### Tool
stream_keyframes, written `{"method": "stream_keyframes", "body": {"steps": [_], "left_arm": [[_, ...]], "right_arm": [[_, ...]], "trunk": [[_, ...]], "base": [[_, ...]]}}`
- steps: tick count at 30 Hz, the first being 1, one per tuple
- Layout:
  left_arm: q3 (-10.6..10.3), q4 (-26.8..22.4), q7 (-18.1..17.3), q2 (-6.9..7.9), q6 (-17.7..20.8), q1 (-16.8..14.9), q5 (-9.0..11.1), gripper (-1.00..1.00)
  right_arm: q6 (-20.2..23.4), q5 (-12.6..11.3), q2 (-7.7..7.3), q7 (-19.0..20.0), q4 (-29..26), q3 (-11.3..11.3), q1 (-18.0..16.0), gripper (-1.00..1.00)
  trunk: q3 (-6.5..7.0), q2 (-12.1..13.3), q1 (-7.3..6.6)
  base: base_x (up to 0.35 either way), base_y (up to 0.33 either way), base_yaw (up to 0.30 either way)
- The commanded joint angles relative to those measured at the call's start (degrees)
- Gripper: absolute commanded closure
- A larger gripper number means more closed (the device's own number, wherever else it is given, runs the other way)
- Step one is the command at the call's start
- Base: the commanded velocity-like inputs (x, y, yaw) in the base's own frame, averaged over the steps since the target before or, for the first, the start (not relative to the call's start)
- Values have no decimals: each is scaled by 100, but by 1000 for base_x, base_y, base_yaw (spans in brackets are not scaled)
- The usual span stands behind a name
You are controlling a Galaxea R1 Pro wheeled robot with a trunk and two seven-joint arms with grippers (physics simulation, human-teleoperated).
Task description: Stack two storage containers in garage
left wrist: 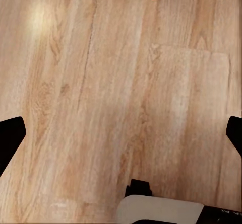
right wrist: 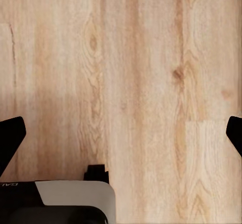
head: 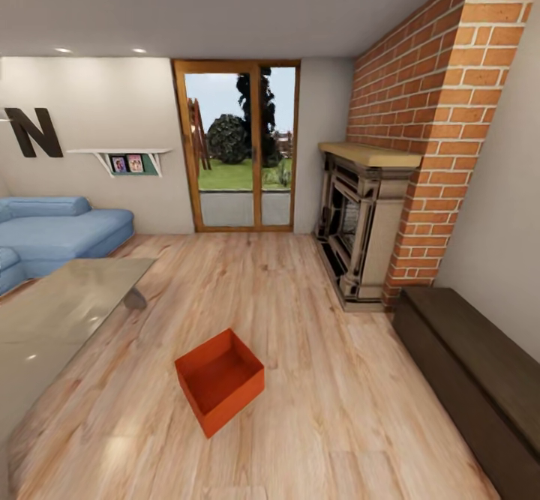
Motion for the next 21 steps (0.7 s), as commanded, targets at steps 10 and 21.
{"method": "stream_keyframes", "body": {"steps": [10, 21], "left_arm": [[30, 28, -9, 1, -42, -12, 12, -100], [30, 27, -10, 1, -39, -12, 12, -100]], "right_arm": [[-42, -13, 1, -1, 25, 28, -10, -100], [-42, -11, 1, -1, 25, 28, -10, -100]], "trunk": [[-10, -9, 5], [-10, -9, 5]], "base": [[271, -237, 225], [270, -237, 251]]}}
